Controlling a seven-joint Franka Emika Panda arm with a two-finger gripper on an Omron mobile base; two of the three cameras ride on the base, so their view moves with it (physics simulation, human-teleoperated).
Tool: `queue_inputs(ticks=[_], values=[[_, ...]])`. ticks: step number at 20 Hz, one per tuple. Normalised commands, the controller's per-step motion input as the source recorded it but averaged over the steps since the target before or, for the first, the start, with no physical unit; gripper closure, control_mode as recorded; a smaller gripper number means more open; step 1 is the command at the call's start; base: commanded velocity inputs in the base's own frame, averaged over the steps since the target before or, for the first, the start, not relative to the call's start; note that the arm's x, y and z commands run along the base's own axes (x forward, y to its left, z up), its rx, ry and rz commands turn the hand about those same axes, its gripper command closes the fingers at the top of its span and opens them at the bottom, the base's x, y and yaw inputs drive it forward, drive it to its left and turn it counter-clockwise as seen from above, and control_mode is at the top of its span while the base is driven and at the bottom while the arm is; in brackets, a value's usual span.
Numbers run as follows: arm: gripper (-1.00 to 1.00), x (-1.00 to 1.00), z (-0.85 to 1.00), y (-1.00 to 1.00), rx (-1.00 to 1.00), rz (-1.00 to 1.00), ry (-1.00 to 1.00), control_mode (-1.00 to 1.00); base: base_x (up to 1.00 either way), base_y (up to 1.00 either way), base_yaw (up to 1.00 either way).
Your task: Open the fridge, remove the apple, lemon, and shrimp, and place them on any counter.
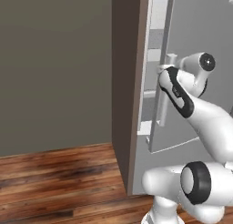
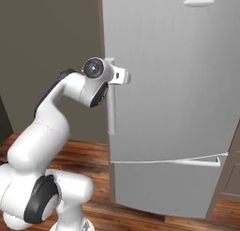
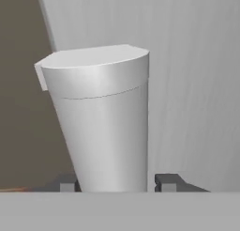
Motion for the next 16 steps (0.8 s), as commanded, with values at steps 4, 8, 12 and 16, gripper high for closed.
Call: queue_inputs(ticks=[4, 8, 12, 16], values=[[1.0, -1.0, 0.0, -0.28, 0.0, -0.02, -0.02, -1.0, 0.0, 0.0, 0.0], [1.0, -1.0, 0.0, -0.17, -0.01, 0.0, 0.01, -1.0, 0.0, 0.0, 0.0], [1.0, -1.0, 0.0, -0.25, -0.02, 0.01, 0.02, -1.0, 0.0, 0.0, 0.0], [1.0, -1.0, 0.0, -0.04, -0.01, 0.14, 0.0, -1.0, 0.0, 0.0, 0.0]])
